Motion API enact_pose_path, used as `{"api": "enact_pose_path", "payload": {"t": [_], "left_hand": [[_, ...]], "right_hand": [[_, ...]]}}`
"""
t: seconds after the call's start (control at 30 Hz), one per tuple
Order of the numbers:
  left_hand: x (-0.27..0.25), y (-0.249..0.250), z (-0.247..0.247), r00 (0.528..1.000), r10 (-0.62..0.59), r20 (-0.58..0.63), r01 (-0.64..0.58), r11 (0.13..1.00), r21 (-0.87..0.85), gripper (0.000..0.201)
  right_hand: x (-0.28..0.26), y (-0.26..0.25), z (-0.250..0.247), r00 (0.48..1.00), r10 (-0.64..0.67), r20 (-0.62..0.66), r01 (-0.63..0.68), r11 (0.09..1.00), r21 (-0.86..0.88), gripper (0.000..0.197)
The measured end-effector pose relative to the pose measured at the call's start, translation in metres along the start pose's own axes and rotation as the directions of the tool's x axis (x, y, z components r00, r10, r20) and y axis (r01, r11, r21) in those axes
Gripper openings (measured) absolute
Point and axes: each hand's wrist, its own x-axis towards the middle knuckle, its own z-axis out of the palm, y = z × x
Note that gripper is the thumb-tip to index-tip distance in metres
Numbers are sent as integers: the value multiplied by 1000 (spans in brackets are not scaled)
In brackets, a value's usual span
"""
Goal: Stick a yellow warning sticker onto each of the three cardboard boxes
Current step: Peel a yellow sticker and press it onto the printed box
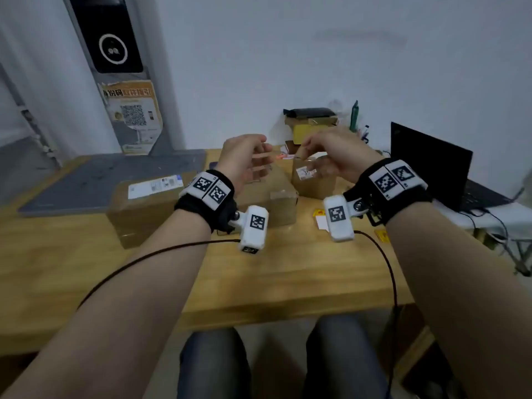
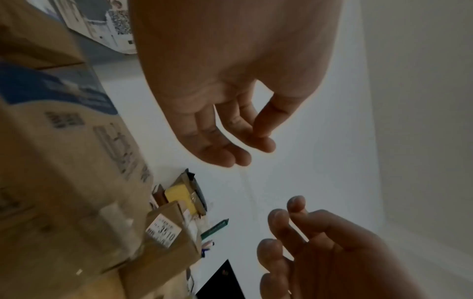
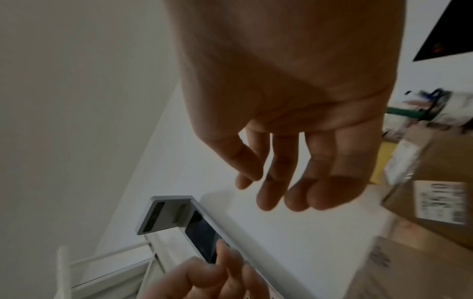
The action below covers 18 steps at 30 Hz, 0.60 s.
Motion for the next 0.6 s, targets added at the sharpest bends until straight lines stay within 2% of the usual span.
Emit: {"api": "enact_pose_path", "payload": {"t": [0.17,0.23,0.4,0.5,0.6], "left_hand": [[-8,-36,21,990,-108,86,97,987,132,24],[-1,-51,32,980,-165,116,151,981,124,23],[24,-93,66,946,-292,144,273,952,138,25],[34,-116,88,908,-362,211,326,927,187,24],[38,-134,112,882,-395,255,344,912,223,23]], "right_hand": [[-7,35,-26,992,122,-1,-122,990,-77,16],[0,55,-39,982,186,-15,-186,971,-150,18],[18,105,-74,939,319,-125,-340,911,-234,19],[24,124,-95,906,355,-231,-420,824,-380,20],[28,142,-117,873,348,-341,-485,686,-542,28]]}}
